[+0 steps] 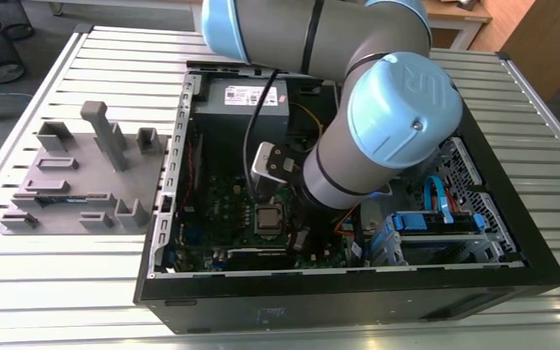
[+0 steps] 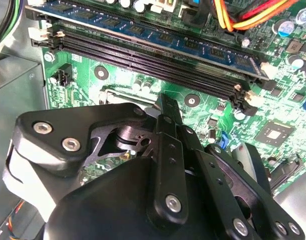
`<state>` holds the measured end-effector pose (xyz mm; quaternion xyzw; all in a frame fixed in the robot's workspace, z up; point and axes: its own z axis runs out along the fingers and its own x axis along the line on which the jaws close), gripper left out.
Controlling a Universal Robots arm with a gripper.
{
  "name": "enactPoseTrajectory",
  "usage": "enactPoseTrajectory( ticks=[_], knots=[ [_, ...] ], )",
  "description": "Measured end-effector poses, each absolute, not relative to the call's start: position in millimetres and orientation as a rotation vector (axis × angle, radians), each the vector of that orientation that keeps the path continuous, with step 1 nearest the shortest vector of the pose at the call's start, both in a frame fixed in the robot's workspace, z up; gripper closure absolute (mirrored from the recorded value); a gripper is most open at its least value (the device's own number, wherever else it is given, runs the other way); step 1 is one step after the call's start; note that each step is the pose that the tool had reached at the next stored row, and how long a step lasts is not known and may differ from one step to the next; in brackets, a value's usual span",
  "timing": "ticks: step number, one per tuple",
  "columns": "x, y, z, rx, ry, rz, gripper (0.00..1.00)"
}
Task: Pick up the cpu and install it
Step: 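Install the first cpu locking lever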
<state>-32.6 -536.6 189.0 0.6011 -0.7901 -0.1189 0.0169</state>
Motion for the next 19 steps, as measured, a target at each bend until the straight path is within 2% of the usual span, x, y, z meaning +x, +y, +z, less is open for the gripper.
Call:
enactPoseTrajectory(
  ticks=[12, 19],
  knots=[
    [-32.1, -536.6, 188.8, 1.879, -2.447, -0.37, 0.89],
    [-32.1, -536.5, 204.7, 1.879, -2.447, -0.369, 0.89]
  ],
)
